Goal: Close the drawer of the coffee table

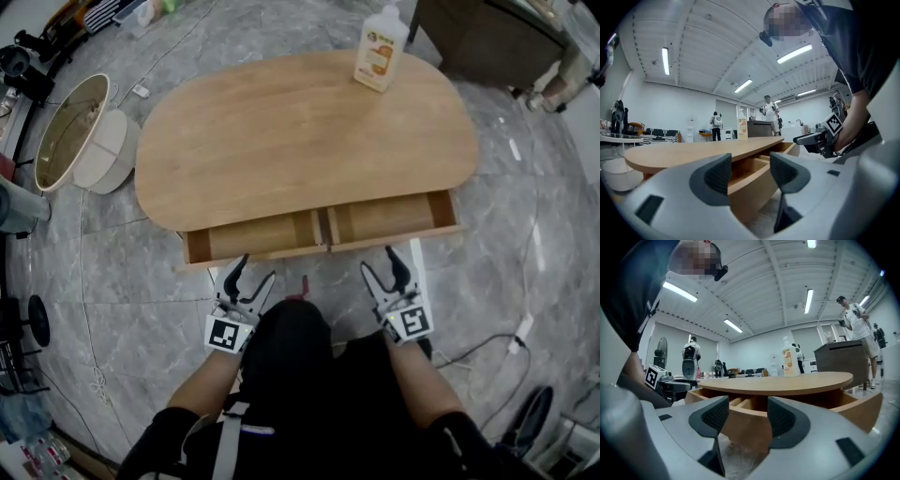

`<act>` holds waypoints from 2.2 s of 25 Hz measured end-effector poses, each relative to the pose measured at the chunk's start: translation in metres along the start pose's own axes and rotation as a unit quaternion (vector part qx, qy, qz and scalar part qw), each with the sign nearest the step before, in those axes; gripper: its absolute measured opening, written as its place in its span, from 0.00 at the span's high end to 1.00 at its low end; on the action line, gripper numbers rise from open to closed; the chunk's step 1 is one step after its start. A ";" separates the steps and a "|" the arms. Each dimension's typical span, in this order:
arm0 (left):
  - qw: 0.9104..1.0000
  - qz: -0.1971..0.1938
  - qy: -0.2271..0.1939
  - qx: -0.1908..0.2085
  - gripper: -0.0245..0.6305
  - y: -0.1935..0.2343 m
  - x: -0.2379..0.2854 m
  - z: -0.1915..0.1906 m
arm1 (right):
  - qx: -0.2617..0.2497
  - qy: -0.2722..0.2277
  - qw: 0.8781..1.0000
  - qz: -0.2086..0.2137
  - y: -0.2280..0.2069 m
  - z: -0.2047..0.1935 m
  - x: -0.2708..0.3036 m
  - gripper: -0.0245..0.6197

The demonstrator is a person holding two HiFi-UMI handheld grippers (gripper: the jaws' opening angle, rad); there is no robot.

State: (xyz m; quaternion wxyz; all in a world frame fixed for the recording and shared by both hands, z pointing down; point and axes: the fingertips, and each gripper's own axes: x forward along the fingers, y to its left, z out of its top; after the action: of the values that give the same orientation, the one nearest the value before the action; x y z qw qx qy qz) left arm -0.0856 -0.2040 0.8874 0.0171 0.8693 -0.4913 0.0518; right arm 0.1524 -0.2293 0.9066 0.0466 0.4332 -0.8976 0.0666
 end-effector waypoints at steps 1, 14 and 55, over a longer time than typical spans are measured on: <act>1.000 -0.004 0.003 0.002 0.58 0.000 -0.002 -0.004 | 0.001 -0.003 1.000 0.004 0.001 -0.003 0.001 0.59; 0.999 -0.038 0.018 -0.002 0.58 0.001 -0.011 -0.036 | 0.014 -0.006 0.999 0.034 0.020 -0.019 0.021 0.59; 0.991 0.106 0.053 -0.053 0.74 0.086 -0.001 -0.092 | 0.011 0.036 0.993 -0.110 -0.074 -0.053 0.053 0.67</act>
State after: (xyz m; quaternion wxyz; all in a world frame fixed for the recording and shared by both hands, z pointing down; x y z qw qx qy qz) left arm -0.1665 -0.2404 0.9767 0.0838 0.8060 -0.5814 0.0732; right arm 0.1788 -0.3073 0.9726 0.0811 0.5271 -0.8415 0.0859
